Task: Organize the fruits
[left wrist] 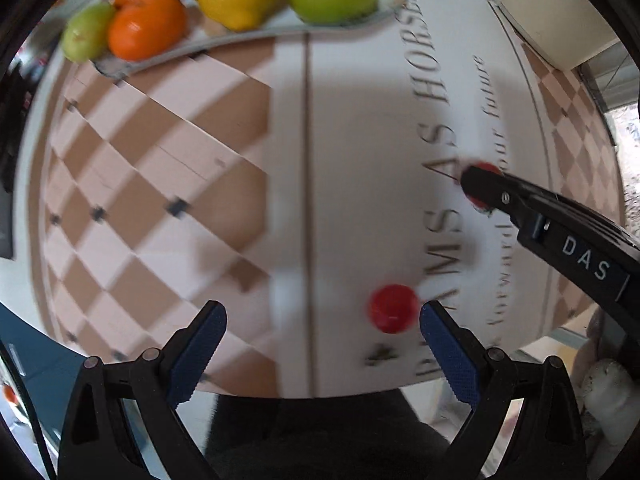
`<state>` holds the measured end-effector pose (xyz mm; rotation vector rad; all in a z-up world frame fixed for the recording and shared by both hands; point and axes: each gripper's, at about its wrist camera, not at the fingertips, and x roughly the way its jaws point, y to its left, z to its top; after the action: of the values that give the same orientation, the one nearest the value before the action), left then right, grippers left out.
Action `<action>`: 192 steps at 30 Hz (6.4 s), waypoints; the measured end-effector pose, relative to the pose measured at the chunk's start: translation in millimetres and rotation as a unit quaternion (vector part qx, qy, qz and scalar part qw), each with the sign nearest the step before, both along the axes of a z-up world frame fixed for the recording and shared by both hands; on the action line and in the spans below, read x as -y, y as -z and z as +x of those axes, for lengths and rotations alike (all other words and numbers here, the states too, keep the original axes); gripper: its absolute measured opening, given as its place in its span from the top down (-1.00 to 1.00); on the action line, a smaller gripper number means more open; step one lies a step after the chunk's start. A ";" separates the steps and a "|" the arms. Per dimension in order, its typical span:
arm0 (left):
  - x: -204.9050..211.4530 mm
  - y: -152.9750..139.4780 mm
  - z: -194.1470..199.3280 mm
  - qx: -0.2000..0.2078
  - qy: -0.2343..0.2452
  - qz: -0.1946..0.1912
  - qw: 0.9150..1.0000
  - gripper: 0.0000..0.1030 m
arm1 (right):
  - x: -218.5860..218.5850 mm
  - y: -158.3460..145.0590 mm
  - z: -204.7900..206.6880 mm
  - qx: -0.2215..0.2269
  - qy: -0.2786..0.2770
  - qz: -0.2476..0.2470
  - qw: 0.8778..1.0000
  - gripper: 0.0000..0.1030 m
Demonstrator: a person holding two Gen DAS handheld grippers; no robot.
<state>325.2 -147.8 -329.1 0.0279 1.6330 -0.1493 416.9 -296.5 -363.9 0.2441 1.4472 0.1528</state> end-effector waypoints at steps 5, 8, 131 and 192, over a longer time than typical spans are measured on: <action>23.4 5.8 -8.9 -0.014 0.027 -0.030 0.999 -0.86 | 20.8 -12.8 -2.1 0.008 0.001 -0.002 1.000 0.36; 36.0 8.1 -12.7 -0.019 0.049 -0.028 0.998 -0.56 | 29.7 -15.4 -4.4 0.005 0.002 -0.003 1.000 0.36; -160.8 -272.4 -117.4 0.340 -0.034 0.014 0.940 -0.90 | -129.8 -316.3 -196.9 0.268 0.065 -0.115 0.954 -0.91; -152.5 -255.6 -90.3 0.349 -0.070 0.059 0.933 -0.92 | -119.7 -286.0 -145.8 0.250 0.037 -0.124 0.959 -0.96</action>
<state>234.9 4.7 -73.4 0.0509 0.9241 0.0681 271.1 -176.8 -77.9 0.0453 0.9388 -0.0313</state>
